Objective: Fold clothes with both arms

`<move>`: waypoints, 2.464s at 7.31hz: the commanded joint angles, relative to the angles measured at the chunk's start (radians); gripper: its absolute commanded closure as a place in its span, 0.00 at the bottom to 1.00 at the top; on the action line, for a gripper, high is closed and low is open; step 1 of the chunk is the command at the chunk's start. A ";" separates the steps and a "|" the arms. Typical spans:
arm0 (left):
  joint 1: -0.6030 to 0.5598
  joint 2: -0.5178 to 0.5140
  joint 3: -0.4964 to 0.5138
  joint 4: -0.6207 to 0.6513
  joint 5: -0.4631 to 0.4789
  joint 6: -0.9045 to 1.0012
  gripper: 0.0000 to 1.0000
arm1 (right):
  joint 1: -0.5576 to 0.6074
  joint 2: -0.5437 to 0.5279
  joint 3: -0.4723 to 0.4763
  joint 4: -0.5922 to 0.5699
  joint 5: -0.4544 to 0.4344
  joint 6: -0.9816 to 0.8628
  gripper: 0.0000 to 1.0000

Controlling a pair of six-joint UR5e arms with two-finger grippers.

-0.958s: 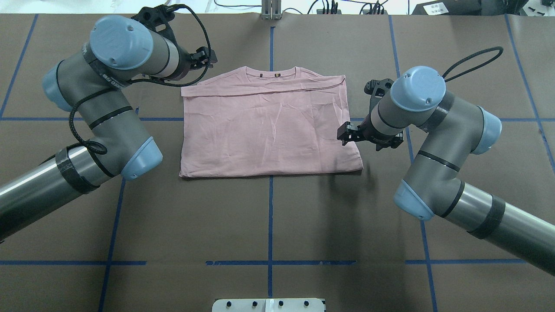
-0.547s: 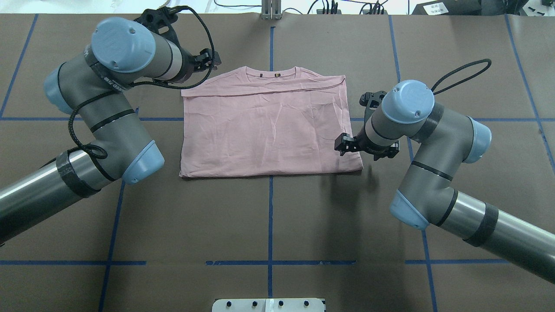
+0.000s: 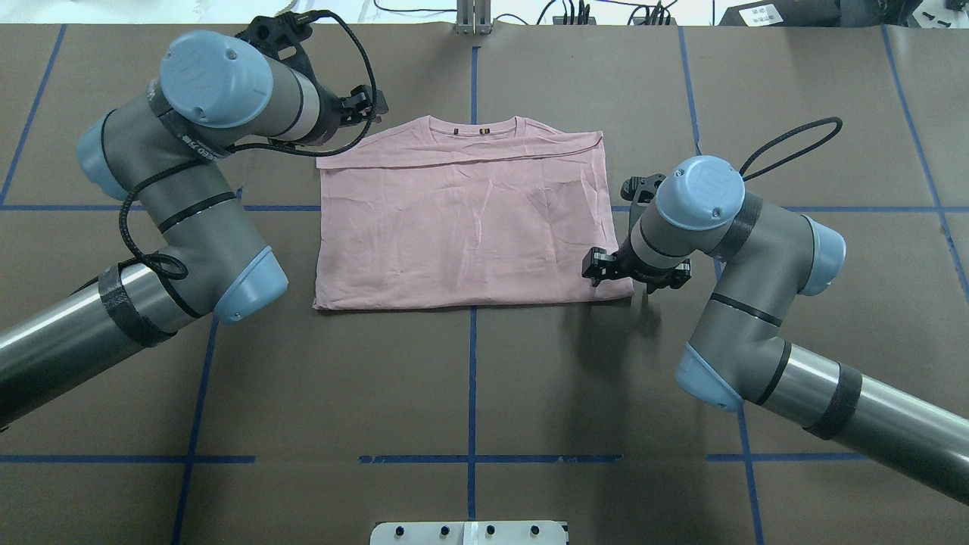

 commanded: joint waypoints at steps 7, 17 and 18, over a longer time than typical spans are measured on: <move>-0.001 0.000 0.000 -0.003 0.000 0.001 0.00 | 0.004 -0.010 0.034 -0.003 0.019 -0.017 1.00; 0.047 0.020 -0.064 0.044 -0.023 -0.005 0.00 | -0.512 -0.386 0.589 -0.001 -0.123 0.413 0.00; 0.095 0.032 -0.128 0.172 -0.023 -0.049 0.00 | -0.454 -0.375 0.605 -0.001 -0.128 0.413 0.00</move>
